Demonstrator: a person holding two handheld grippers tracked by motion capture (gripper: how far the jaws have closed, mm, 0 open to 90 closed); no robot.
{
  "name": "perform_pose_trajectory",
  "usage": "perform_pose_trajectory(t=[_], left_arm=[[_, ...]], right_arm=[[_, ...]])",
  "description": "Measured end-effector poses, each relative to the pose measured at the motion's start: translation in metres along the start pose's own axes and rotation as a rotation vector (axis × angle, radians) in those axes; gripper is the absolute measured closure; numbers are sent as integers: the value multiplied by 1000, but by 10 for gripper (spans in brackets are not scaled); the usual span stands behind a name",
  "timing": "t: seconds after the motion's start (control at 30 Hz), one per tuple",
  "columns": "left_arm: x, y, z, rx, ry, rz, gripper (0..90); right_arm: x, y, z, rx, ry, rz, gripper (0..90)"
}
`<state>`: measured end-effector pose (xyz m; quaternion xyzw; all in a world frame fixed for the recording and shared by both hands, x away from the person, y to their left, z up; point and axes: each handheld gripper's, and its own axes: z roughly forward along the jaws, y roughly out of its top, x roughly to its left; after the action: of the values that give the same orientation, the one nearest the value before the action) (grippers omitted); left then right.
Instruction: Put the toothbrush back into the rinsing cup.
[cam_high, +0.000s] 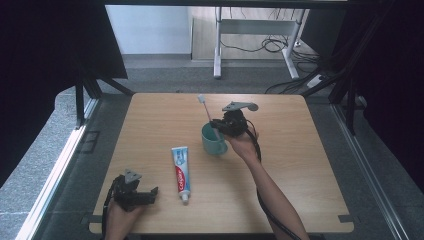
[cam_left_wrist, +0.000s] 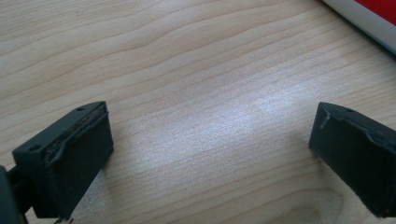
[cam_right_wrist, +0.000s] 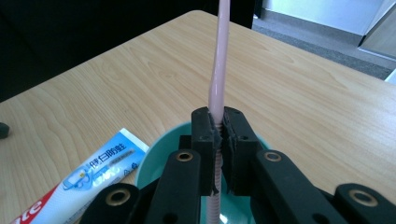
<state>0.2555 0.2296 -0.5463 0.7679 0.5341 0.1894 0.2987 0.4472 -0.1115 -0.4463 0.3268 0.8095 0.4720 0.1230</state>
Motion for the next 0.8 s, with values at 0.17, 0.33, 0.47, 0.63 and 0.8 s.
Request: perform_pose_trajectory(t=[0.17, 0.33, 0.47, 0.63, 0.8], left_arm=[[0, 0, 0, 1, 0, -2, 0], [0, 0, 0, 2, 1, 1, 0], [0, 0, 0, 2, 1, 2, 0], [0, 0, 0, 2, 1, 2, 0], [0, 0, 0, 2, 1, 2, 0]], right_arm=[[-1, -8, 3, 7, 5, 3, 836], [-1, -13, 6, 17, 9, 2, 835], [-1, -16, 9, 27, 10, 0, 835], [-1, -20, 13, 42, 13, -1, 834], [-1, -21, 16, 61, 17, 1, 830]])
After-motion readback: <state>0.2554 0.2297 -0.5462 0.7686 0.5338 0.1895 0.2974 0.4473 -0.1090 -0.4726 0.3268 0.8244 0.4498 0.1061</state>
